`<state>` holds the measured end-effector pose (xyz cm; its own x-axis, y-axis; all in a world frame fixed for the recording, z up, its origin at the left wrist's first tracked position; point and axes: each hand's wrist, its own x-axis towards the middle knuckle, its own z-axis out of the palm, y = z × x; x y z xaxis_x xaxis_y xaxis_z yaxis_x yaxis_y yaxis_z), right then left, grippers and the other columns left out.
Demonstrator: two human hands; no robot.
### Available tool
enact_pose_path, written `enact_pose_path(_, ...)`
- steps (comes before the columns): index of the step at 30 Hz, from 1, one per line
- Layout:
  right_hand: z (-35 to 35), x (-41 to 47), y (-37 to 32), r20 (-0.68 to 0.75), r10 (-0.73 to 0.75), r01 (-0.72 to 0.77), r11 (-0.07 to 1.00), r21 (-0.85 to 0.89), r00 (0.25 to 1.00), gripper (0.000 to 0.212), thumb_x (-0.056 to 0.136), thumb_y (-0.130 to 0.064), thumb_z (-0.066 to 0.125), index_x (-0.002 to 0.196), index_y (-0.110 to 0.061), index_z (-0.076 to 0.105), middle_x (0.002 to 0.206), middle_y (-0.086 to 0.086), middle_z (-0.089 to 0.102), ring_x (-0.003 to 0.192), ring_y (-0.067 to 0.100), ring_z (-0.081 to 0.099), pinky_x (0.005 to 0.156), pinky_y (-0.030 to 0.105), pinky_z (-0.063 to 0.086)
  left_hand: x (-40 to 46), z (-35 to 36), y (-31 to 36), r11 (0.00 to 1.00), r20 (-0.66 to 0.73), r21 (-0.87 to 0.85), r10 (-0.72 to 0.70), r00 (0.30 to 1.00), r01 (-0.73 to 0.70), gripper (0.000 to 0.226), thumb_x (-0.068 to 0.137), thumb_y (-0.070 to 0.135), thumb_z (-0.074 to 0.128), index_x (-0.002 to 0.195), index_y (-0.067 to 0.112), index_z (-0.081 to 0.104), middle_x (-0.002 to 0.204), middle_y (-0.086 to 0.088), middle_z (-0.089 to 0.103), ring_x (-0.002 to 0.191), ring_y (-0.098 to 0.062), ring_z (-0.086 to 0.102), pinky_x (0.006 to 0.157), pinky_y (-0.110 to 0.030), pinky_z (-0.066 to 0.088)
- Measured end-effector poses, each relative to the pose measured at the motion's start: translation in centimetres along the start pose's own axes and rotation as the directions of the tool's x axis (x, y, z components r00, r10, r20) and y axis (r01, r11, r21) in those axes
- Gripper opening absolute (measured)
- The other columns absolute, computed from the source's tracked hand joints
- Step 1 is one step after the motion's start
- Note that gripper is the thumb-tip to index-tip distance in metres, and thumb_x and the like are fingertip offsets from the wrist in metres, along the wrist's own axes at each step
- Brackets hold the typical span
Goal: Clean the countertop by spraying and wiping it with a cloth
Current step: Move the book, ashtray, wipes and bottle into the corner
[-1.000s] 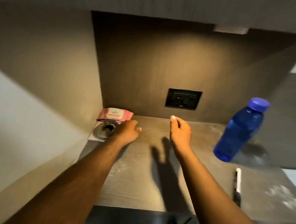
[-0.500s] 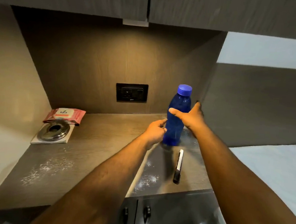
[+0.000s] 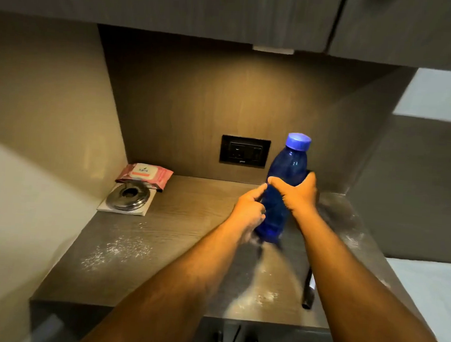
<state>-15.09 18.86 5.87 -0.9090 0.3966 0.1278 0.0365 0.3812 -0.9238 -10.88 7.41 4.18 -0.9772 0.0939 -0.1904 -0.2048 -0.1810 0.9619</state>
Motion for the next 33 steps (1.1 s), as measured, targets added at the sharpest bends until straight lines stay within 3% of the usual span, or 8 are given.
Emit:
enact_pose_path(2,2.9,-0.4,-1.9,0.035,-0.091,0.091,0.996,0.019,0.995,0.074,0.063,-0.038,0.087,0.119,-0.012,0.048,0.109,0.003,0.057,0.101,0.029,0.059,0.076,0.035,0.045,0.1,-3.0,1.2,0.997,-0.025,-0.052,0.059,0.998,-0.061,0.080,0.076,-0.023,0.025,0.140,0.019,0.046,0.130,-0.008,0.059,0.083,-0.014,0.058,0.063,-0.023,0.040)
enact_pose_path(3,4.6,-0.6,-2.9,0.056,-0.135,0.133,0.991,0.031,0.989,0.072,0.062,-0.038,0.087,0.118,-0.014,0.049,0.107,0.001,0.057,0.097,0.026,0.059,0.075,0.036,0.047,0.2,-4.7,1.8,0.994,-0.044,-0.066,0.083,0.996,-0.085,0.080,0.074,-0.023,0.024,0.139,0.017,0.048,0.127,-0.011,0.061,0.081,-0.015,0.057,0.059,-0.021,0.037)
enact_pose_path(9,14.4,-2.2,-7.4,0.095,-0.203,0.193,0.976,0.105,0.975,0.067,0.062,-0.041,0.079,0.118,-0.024,0.046,0.106,-0.005,0.056,0.094,0.020,0.058,0.079,0.038,0.052,1.5,-15.0,3.2,0.997,-0.156,-0.075,-0.035,0.987,0.023,0.065,0.082,-0.013,0.031,0.136,0.018,0.050,0.136,-0.005,0.057,0.120,-0.023,0.054,0.098,-0.038,0.041)
enact_pose_path(13,19.4,-3.1,-8.6,0.110,-0.168,0.150,0.977,0.154,0.980,0.071,0.063,-0.040,0.078,0.122,-0.022,0.043,0.113,-0.001,0.057,0.100,0.021,0.060,0.081,0.038,0.052,1.9,-18.9,2.9,0.997,-0.162,-0.050,-0.074,0.984,0.066,0.064,0.081,-0.012,0.031,0.135,0.018,0.050,0.136,-0.010,0.056,0.114,-0.023,0.053,0.083,-0.032,0.042)
enact_pose_path(16,21.9,-3.6,-9.3,0.133,-0.151,0.127,0.977,0.173,0.980,0.075,0.066,-0.035,0.081,0.128,-0.020,0.042,0.123,0.004,0.058,0.108,0.023,0.060,0.086,0.038,0.052,2.0,-20.6,3.3,0.995,-0.187,-0.034,-0.100,0.977,0.095,0.064,0.085,-0.010,0.031,0.137,0.023,0.047,0.139,-0.007,0.049,0.121,-0.025,0.048,0.091,-0.036,0.041)
enact_pose_path(21,24.2,-4.1,-10.1,0.162,-0.144,0.120,0.982,0.149,0.976,0.073,0.069,-0.029,0.082,0.128,-0.018,0.041,0.127,0.006,0.056,0.112,0.025,0.058,0.091,0.044,0.053,2.4,-22.9,2.4,0.986,-0.231,-0.060,-0.165,0.959,0.155,0.046,0.093,-0.002,0.029,0.113,0.033,0.052,0.114,0.006,0.051,0.093,-0.011,0.051,0.090,-0.037,0.042)
enact_pose_path(27,25.1,-3.5,-11.2,0.214,-0.119,0.107,0.992,0.069,0.969,0.067,0.066,-0.029,0.084,0.109,-0.031,0.033,0.107,-0.006,0.050,0.096,0.017,0.056,0.075,0.034,0.048,3.2,-24.2,2.1,0.971,-0.240,-0.179,-0.203,0.949,0.162,0.048,0.093,0.002,0.038,0.134,0.025,0.048,0.130,-0.003,0.049,0.107,-0.019,0.050,0.092,-0.039,0.041)
enact_pose_path(33,22.5,-3.9,-10.3,0.315,-0.121,0.133,0.991,-0.017,0.941,0.079,0.076,-0.033,0.079,0.141,-0.017,0.038,0.133,0.009,0.055,0.116,0.025,0.057,0.094,0.044,0.053,3.8,-25.1,1.9,0.988,-0.271,0.068,-0.117,0.955,0.141,0.058,0.088,-0.002,0.034,0.136,0.027,0.045,0.133,-0.002,0.052,0.104,-0.019,0.053,0.089,-0.039,0.044)
